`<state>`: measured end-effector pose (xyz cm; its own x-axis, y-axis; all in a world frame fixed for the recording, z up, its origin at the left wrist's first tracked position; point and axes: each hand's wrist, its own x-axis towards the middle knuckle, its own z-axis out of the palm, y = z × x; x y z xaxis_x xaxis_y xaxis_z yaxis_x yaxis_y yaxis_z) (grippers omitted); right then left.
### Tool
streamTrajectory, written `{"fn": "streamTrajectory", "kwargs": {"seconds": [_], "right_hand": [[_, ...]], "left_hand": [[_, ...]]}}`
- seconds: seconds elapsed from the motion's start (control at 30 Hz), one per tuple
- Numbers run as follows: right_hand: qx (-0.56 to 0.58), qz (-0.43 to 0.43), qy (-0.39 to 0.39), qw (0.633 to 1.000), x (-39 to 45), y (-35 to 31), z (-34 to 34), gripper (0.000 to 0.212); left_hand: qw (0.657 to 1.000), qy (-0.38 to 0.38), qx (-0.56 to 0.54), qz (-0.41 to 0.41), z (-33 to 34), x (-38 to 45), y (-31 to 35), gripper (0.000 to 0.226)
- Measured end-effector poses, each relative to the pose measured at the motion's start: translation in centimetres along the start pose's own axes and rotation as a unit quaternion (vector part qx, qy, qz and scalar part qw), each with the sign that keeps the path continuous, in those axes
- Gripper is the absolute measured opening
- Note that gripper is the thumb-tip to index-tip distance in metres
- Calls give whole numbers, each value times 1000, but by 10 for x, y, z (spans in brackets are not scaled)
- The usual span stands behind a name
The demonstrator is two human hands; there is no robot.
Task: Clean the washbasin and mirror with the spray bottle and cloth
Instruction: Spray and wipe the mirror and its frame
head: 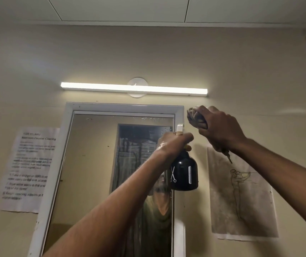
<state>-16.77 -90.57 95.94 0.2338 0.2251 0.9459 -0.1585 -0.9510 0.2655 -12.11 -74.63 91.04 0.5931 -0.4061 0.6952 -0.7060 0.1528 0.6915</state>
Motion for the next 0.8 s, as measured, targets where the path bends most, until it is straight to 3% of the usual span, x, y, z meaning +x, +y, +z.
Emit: {"fn": "streamTrajectory", "kwargs": {"seconds": [0.17, 0.33, 0.53, 0.67, 0.8], "right_hand": [[7, -13, 19, 1000, 9, 0, 0, 55], [8, -23, 25, 999, 17, 0, -3, 57], [11, -49, 32, 998, 29, -5, -8, 61], [-20, -70, 32, 997, 41, -13, -7, 64], [-33, -115, 26, 992, 47, -21, -2, 53]], "left_hand": [[999, -30, 17, -7, 1, 2, 0, 14], [999, 32, 4, 24, 5, 5, 3, 15], [1000, -4, -24, -1, 4, 5, 3, 18], [999, 35, -13, 7, 0, 6, 2, 17], [998, 55, -6, 5, -4, 4, -5, 15]]}}
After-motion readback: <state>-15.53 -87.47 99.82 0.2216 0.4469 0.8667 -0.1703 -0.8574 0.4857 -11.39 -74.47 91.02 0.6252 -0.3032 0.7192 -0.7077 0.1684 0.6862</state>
